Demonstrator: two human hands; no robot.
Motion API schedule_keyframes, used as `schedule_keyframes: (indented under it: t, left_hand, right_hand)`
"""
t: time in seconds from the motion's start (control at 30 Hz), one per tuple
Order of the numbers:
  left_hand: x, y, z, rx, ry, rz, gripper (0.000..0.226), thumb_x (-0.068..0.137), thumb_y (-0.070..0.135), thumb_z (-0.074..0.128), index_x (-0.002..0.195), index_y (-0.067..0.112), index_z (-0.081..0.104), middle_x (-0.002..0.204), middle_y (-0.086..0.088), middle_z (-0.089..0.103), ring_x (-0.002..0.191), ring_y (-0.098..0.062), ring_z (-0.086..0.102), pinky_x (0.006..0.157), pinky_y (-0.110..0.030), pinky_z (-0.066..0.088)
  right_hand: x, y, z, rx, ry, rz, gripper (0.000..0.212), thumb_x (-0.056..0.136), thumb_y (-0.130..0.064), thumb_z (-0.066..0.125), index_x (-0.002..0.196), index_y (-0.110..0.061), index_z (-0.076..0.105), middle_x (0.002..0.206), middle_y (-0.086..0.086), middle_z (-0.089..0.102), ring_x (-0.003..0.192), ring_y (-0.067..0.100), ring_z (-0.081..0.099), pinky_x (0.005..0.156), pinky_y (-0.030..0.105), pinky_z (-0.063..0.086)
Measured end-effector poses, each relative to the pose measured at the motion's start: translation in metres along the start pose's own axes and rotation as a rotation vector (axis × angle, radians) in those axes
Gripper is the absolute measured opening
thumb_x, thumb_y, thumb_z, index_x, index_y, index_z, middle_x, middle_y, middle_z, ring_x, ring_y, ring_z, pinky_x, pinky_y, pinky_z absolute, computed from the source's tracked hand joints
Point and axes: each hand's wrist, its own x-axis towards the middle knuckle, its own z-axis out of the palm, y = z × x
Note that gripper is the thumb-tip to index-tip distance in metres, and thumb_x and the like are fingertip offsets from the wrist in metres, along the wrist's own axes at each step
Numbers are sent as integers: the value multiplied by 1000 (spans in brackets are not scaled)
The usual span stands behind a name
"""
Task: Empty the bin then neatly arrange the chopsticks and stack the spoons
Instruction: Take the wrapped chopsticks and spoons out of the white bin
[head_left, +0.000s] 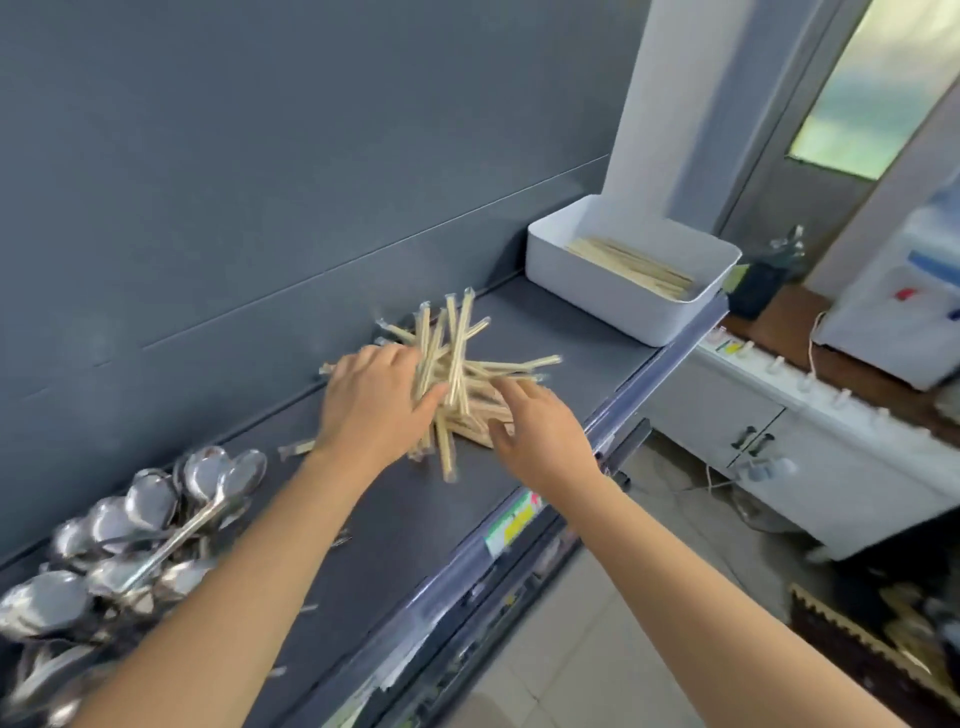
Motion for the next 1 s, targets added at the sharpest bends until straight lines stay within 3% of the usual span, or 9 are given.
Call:
schedule_keyframes:
  t: [0.17, 0.33, 0.5, 0.6, 0.67, 0.77, 0.87, 1.0]
  left_hand:
    - [71, 122, 30, -4, 16, 46, 52, 89, 50, 55, 122, 10, 59, 124, -7, 61, 118, -29, 52, 97, -40, 37]
    - [137, 215, 52, 2, 2, 54, 57, 91, 55, 48, 126, 11, 55, 126, -6, 58, 118, -27, 50, 97, -41, 37]
    - [205, 263, 80, -60, -90, 25, 55, 91, 57, 48, 128, 16, 52, 131, -2, 54, 120, -23, 47, 95, -38, 39]
    - [251, 278, 106, -271, -172, -40, 46, 92, 45, 56, 127, 16, 54, 132, -2, 52, 120, -23, 49, 90, -38, 45]
    - [280, 284, 126, -229, -218, -71, 42, 94, 36, 55, 128, 13, 51, 134, -5, 50, 121, -25, 47, 90, -38, 44]
    - [320, 287, 154, -161, -372, -220, 43, 92, 25, 57, 130, 8, 44, 134, -12, 47, 120, -31, 47, 85, -37, 41]
    - [348, 283, 178, -143, -465, -413, 52, 90, 20, 58, 135, 3, 40, 136, -18, 45, 124, -35, 44, 90, -39, 43]
    - [361, 278, 195, -182, -472, -611, 85, 88, 41, 64, 146, 0, 19, 148, -20, 27, 136, -35, 28, 105, -38, 34]
  right_hand:
    - [23, 116, -74, -83, 60, 36, 52, 94, -22, 48, 144, -15, 35, 132, 8, 51, 118, 31, 47, 96, 40, 39]
    - [53, 205, -130, -86, 70, 44, 48, 93, -23, 51, 139, -15, 41, 131, 6, 52, 118, 30, 47, 95, 41, 41]
    - [96, 266, -155, -80, 31, 44, 40, 93, -25, 52, 132, -15, 47, 128, 5, 55, 118, 27, 49, 93, 39, 44]
    - [135, 299, -156, -6, -20, 51, 43, 94, -23, 51, 137, -17, 45, 133, 5, 53, 120, 26, 50, 93, 37, 44]
    - [160, 320, -151, 78, -75, 69, 42, 96, -17, 48, 137, -17, 46, 133, 6, 53, 118, 24, 52, 94, 34, 43]
    - [194, 347, -144, 132, -191, 87, 39, 96, -12, 47, 135, -15, 49, 129, 7, 57, 114, 23, 54, 94, 30, 41]
    - [231, 367, -139, 128, -316, 62, 42, 94, -16, 52, 136, -15, 48, 127, 5, 58, 111, 22, 55, 92, 28, 41]
    - [278, 372, -121, 112, -469, 8, 58, 91, -27, 60, 143, -12, 38, 134, 6, 54, 118, 23, 52, 94, 29, 40]
